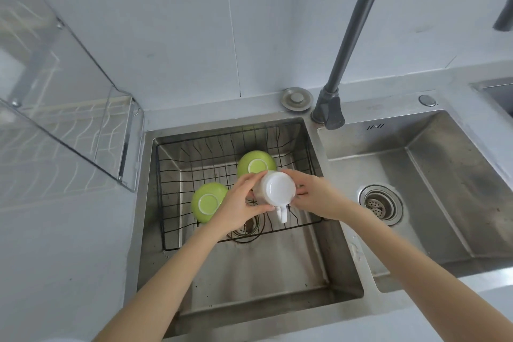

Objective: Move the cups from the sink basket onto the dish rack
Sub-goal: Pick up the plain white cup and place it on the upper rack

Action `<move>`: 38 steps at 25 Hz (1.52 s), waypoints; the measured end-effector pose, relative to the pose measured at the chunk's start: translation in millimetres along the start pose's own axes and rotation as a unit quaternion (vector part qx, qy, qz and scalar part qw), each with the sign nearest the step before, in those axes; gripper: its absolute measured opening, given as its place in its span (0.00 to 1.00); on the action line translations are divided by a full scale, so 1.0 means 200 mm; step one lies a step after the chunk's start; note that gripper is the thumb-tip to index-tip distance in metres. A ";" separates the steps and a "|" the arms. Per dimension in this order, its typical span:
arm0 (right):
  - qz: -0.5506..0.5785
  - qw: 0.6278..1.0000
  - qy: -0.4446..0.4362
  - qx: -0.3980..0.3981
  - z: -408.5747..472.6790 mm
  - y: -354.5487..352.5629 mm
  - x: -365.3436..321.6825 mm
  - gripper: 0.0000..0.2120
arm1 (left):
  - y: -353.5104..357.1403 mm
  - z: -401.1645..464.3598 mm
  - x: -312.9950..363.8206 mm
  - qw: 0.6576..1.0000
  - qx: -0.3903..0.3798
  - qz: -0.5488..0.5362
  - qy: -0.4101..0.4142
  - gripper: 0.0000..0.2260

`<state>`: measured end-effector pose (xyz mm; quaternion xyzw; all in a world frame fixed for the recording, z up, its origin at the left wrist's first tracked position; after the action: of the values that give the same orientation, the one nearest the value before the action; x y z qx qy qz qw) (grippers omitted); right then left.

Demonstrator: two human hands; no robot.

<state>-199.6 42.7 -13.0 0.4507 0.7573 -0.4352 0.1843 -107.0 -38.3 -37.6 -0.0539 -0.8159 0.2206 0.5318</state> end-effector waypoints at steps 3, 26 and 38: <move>-0.023 0.999 -0.029 0.022 -0.08 0.01 -0.11 0.31 | -0.04 -0.11 0.04 1.000 0.029 0.002 0.012 0.32; -0.019 0.979 -0.178 0.100 -0.28 0.35 -1.25 0.25 | -0.77 -1.16 0.11 0.988 0.113 0.073 0.071 0.29; -0.054 0.962 -0.241 0.118 -0.24 0.52 -1.99 0.23 | -1.35 -1.68 0.10 0.968 0.197 0.125 0.096 0.29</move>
<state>103.6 -103.7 229.7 0.3101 0.6569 -0.6264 0.2829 224.4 -172.7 205.0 -0.0705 -0.6886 0.4352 0.5758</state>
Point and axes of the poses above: each hand's wrist, its own z-axis towards the middle knuckle, its own y-axis out of the palm, x = y × z, the point moved 10 cm from there along z, towards the middle knuckle, and after that the axes turned 14 degrees about -x, right-handed, at the moved point
